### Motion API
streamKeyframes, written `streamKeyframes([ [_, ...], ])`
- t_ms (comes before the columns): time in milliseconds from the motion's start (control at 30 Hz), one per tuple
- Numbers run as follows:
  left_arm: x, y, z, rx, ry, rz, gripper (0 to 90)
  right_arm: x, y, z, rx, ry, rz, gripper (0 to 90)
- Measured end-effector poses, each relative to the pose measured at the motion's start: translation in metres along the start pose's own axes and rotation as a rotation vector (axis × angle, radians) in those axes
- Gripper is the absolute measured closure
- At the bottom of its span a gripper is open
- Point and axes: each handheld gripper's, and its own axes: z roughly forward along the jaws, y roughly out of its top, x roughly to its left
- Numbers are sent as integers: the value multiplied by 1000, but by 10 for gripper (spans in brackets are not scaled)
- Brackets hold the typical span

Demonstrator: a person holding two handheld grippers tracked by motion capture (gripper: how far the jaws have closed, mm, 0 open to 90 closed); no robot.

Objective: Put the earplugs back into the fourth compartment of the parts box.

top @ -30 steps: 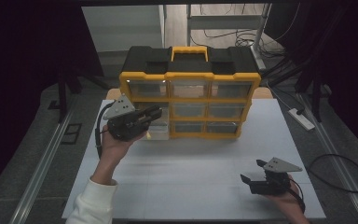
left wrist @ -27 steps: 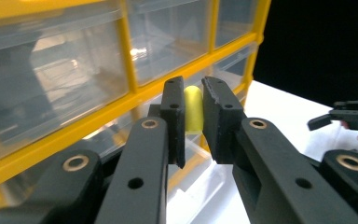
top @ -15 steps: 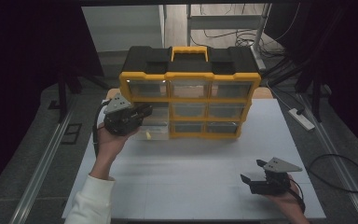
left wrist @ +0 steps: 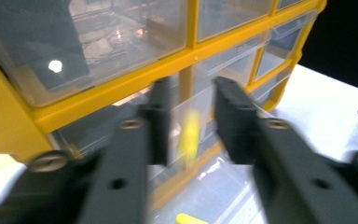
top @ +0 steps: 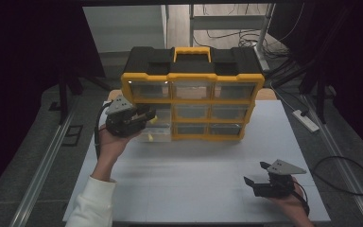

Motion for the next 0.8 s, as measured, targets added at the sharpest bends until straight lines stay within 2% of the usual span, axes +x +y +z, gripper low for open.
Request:
streamKeyframes([
  [33, 0, 0, 0, -9, -13, 2, 501, 0, 0, 0, 0, 0, 0, 147],
  [67, -1, 0, -1, -14, -13, 2, 501, 0, 0, 0, 0, 0, 0, 147],
  [167, -1, 1, -1, -28, -19, -24, 359, 0, 0, 0, -3, 0, 1, 147],
  [267, -2, 2, 0, -26, -21, -30, 310, 0, 0, 0, -2, 0, 1, 147],
  [400, -7, 2, -4, -38, -54, -31, 286, 0, 0, 0, -3, -1, 1, 147],
  [500, -13, 2, -9, -57, -105, -18, 276, 0, 1, -1, -6, 1, 2, 147],
  [633, -19, -1, -17, -60, -128, -21, 270, 1, 1, -1, -12, 6, -1, 147],
  [800, -27, -17, -33, -65, -138, -12, 269, 1, 1, -3, -21, 12, -1, 147],
])
